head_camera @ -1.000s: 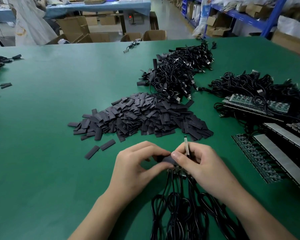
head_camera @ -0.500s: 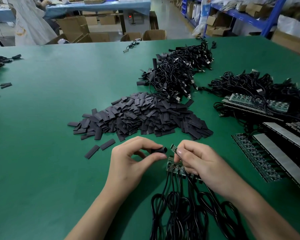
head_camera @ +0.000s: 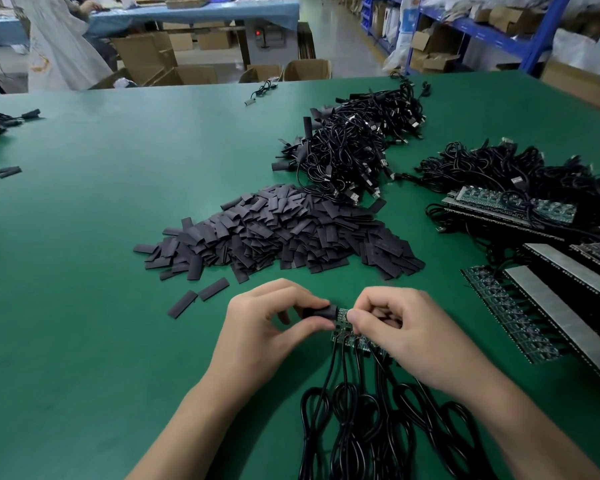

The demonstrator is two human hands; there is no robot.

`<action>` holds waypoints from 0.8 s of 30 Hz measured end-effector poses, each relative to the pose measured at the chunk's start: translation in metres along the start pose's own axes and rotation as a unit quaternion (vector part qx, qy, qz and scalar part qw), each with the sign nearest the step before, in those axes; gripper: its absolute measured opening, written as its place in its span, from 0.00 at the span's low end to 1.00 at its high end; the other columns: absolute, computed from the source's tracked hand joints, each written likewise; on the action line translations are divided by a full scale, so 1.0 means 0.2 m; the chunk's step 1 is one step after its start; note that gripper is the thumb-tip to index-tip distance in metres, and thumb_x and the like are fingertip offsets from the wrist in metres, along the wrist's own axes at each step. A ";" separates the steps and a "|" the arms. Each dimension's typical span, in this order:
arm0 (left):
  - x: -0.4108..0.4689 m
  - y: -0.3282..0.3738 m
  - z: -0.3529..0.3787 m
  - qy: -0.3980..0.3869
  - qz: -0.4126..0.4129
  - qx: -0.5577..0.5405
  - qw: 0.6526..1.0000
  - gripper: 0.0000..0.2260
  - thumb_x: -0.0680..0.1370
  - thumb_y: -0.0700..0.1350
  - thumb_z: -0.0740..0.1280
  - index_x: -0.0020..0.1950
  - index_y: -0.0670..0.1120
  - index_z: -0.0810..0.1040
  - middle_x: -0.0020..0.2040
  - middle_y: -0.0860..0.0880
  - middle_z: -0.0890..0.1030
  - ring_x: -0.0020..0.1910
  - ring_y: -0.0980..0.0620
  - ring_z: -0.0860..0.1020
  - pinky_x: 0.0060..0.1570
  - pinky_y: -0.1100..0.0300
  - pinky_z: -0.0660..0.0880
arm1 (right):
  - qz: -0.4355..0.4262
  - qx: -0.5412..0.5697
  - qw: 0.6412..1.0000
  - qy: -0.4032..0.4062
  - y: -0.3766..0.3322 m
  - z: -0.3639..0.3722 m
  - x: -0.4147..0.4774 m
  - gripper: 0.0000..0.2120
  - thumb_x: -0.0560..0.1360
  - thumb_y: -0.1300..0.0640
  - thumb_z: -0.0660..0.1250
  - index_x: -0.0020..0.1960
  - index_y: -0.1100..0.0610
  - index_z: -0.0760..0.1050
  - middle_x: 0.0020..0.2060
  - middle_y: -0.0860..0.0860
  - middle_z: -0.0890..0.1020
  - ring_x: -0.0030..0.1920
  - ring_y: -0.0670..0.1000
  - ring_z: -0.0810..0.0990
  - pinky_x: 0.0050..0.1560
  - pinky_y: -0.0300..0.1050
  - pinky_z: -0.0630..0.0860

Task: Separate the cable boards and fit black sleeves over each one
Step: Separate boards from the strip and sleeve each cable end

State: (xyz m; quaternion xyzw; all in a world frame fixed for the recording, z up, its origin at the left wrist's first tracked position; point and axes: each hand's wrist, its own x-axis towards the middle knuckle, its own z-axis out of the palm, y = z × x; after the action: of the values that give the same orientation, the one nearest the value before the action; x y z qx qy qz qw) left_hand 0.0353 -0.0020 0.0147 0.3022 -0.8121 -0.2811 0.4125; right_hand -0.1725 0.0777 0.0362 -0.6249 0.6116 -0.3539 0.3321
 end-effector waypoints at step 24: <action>0.00 0.01 -0.02 -0.069 0.050 0.124 0.989 0.09 0.74 0.51 0.77 0.50 0.49 0.86 0.45 0.56 0.82 0.42 0.59 0.80 0.44 0.60 0.79 | 0.035 -0.059 0.998 -0.014 0.01 0.03 0.01 0.12 0.79 0.47 0.68 0.38 0.48 0.79 0.25 0.44 0.72 0.25 0.43 0.65 0.30 0.36 0.66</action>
State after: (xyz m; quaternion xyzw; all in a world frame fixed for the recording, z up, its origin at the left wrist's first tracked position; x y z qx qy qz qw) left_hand 0.0381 -0.0006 0.0185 0.2902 -0.8811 -0.1778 0.3283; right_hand -0.1692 0.0759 0.0307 -0.6263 0.6485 -0.2962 0.3153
